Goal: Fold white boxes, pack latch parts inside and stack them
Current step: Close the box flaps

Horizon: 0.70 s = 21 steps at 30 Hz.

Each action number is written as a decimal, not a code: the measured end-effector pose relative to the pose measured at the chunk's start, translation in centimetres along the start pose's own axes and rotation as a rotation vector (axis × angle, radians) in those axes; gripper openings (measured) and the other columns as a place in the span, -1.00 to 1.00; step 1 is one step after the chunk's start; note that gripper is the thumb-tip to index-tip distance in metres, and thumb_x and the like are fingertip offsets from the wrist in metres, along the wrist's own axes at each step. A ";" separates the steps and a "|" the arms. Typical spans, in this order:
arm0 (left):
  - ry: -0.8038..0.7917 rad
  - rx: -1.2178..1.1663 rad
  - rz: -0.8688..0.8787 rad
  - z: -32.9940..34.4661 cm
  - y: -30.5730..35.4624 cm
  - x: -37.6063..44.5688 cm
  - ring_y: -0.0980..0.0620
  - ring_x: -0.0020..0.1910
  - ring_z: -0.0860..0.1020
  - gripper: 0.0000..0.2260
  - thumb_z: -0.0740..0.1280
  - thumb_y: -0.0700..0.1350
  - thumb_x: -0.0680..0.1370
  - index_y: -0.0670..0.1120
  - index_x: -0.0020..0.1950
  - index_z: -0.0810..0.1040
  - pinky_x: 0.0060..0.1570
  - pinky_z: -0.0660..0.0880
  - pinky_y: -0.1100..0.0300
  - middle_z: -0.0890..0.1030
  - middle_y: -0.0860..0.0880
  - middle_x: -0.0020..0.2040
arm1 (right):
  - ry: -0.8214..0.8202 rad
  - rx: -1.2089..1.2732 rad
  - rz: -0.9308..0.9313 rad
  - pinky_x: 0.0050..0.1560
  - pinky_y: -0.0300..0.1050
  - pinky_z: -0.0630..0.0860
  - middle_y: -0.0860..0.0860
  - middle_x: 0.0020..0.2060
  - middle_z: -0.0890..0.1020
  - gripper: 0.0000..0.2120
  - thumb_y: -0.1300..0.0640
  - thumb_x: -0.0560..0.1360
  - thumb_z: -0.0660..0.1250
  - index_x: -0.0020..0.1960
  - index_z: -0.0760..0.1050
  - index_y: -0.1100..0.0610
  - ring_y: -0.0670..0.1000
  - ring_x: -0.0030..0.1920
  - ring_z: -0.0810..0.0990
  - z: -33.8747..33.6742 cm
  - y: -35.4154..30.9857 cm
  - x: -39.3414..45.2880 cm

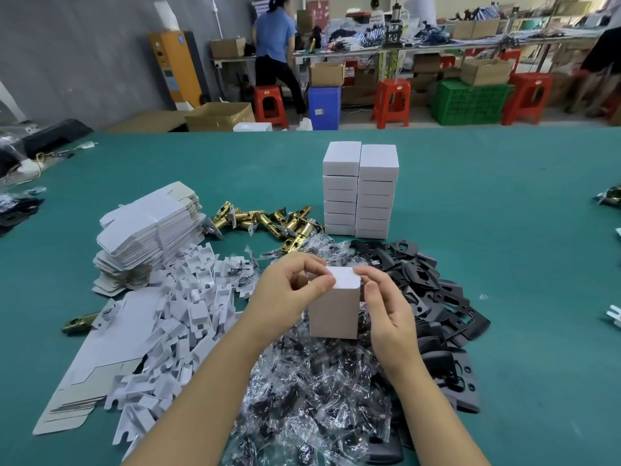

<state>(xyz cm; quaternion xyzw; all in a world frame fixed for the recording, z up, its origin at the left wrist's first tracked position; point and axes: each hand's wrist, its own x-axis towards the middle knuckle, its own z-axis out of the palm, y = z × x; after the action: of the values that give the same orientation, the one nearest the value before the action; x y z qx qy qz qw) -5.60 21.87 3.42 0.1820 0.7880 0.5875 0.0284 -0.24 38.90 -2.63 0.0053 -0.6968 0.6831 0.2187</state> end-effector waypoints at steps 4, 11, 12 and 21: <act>-0.051 0.213 0.090 -0.2 0.3 -0.2 0.23 -0.33 0.42 -0.81 0.48 -0.06 0.55 0.19 0.11 0.65 -0.23 0.43 0.38 0.55 0.28 -0.04 | -0.013 0.030 0.000 -0.15 -0.23 0.58 -0.13 0.03 0.67 -0.74 -0.21 0.55 0.32 0.19 0.56 -0.19 -0.09 0.01 0.65 0.3 -0.1 -0.1; -0.062 0.661 0.273 0.1 0.6 -0.5 0.04 0.20 0.34 -0.62 0.38 -0.01 0.60 -0.01 0.42 0.57 0.20 0.34 0.25 0.52 0.05 0.18 | -0.016 0.001 -0.014 -0.05 -0.19 0.65 -0.19 0.14 0.65 -0.73 -0.19 0.56 0.33 0.26 0.49 -0.27 -0.08 0.16 0.64 0.5 0.3 -0.1; -0.066 0.693 0.298 0.1 0.6 -0.5 0.00 0.23 0.36 -0.63 0.37 -0.02 0.61 -0.03 0.41 0.57 0.23 0.34 0.18 0.56 0.01 0.21 | -0.014 0.002 -0.011 -0.04 -0.18 0.65 -0.20 0.14 0.65 -0.72 -0.20 0.56 0.33 0.27 0.49 -0.28 -0.08 0.17 0.64 0.5 0.4 -0.1; -0.128 0.535 0.219 -0.6 1.1 -0.2 0.26 0.21 0.50 -0.68 0.31 0.00 0.66 0.06 0.42 0.57 0.19 0.42 0.36 0.64 0.15 0.26 | 0.007 -0.019 -0.012 -0.09 -0.20 0.63 -0.21 0.12 0.65 -0.64 -0.36 0.53 0.31 0.26 0.49 -0.28 -0.09 0.13 0.65 0.8 0.0 -0.2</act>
<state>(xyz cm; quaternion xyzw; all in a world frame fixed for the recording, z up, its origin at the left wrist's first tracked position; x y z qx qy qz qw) -5.28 21.49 4.55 0.3035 0.8872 0.3458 -0.0347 -0.31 38.08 -2.71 0.0051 -0.7023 0.6752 0.2256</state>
